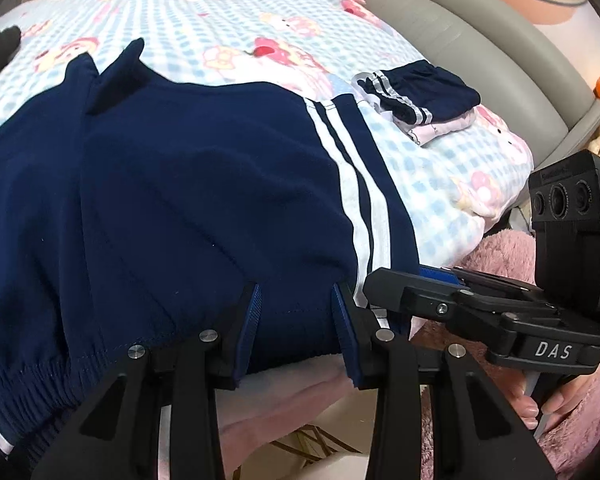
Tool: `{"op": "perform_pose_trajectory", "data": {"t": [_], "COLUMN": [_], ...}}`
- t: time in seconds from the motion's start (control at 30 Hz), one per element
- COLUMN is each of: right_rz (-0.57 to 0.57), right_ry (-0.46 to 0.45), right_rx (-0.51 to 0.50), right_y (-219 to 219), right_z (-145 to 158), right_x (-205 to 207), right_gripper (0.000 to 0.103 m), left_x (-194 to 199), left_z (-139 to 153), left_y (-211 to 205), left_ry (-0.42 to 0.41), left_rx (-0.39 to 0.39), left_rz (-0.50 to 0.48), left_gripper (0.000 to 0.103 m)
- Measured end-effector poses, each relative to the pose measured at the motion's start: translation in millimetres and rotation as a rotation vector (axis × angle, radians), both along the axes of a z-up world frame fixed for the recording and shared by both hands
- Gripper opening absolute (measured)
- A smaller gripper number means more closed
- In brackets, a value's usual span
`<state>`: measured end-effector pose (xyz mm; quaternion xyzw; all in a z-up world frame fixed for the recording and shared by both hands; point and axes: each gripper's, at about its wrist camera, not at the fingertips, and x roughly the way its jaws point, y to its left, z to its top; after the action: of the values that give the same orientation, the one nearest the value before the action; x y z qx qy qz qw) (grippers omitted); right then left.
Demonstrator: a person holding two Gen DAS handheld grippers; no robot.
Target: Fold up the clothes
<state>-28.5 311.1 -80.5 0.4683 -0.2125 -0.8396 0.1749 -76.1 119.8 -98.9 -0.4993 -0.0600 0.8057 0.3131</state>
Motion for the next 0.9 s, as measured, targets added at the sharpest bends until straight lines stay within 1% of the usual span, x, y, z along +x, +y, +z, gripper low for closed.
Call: {"op": "perform_pose_trajectory", "data": {"t": [0.1, 0.17, 0.23, 0.27, 0.33, 0.37, 0.4, 0.43, 0.5, 0.53, 0.6, 0.63, 0.73, 0.77, 0.83, 0.9], "right_rz": [-0.003, -0.036, -0.091, -0.122, -0.161, -0.171, -0.163, -0.154, -0.11, -0.083, -0.062, -0.061, -0.08, -0.106, -0.162, -0.259], "right_ry": [0.019, 0.045, 0.067, 0.064, 0.019, -0.007, -0.019, -0.029, -0.02, -0.015, -0.003, 0.0, 0.025, 0.029, 0.037, 0.022], "right_rx": [-0.019, -0.009, 0.016, 0.042, 0.091, 0.105, 0.085, 0.068, 0.08, 0.066, -0.009, -0.042, -0.011, -0.001, 0.022, 0.082], "right_y": [-1.0, -6.5, -0.3, 6.9, 15.5, 17.9, 17.6, 16.8, 4.3, -1.4, -1.0, -2.4, -3.3, 0.8, 9.8, 27.0], "right_z": [1.8, 6.6, 10.9, 11.4, 5.2, 0.9, -2.0, -4.4, -3.8, -4.0, -4.6, -4.5, -0.7, 0.3, 2.5, 5.5], "right_x": [1.3, 3.0, 7.4, 9.1, 8.6, 7.9, 8.1, 8.1, 5.9, 4.9, 5.5, 4.9, 5.3, 6.1, 7.7, 12.4], "right_gripper": [0.037, 0.037, 0.037, 0.037, 0.037, 0.037, 0.037, 0.037, 0.037, 0.037, 0.037, 0.037, 0.037, 0.037, 0.037, 0.037], "left_x": [-1.6, -2.4, -1.3, -0.9, -0.5, -0.2, 0.3, 1.5, 5.3, 9.5, 16.6, 18.1, 19.6, 19.5, 18.2, 18.2], "left_z": [-2.5, -3.3, -3.7, -4.2, -4.9, -4.5, -3.7, -1.1, 6.4, 13.2, 25.3, 29.7, 35.9, 36.4, 32.3, 27.0], "left_y": [-1.1, -1.1, -0.5, -0.8, -0.9, -1.0, -1.3, -2.4, -6.0, -8.2, -9.6, -10.9, -13.0, -13.4, -12.1, -7.1], "left_ry": [-0.014, -0.018, -0.018, -0.019, -0.022, -0.022, -0.021, -0.014, 0.02, 0.074, 0.149, 0.15, 0.14, 0.134, 0.116, 0.08], "left_rx": [0.007, 0.007, 0.007, 0.007, 0.008, 0.009, 0.01, 0.014, 0.014, -0.028, -0.051, -0.029, 0.026, 0.038, 0.035, 0.051], "left_rz": [0.005, 0.004, 0.003, 0.003, 0.003, 0.004, 0.006, 0.01, 0.04, 0.087, 0.109, 0.104, 0.083, 0.076, 0.073, 0.062], "left_gripper": [0.039, 0.039, 0.039, 0.039, 0.039, 0.039, 0.039, 0.039, 0.039, 0.039, 0.039, 0.039, 0.039, 0.039, 0.039, 0.039]}}
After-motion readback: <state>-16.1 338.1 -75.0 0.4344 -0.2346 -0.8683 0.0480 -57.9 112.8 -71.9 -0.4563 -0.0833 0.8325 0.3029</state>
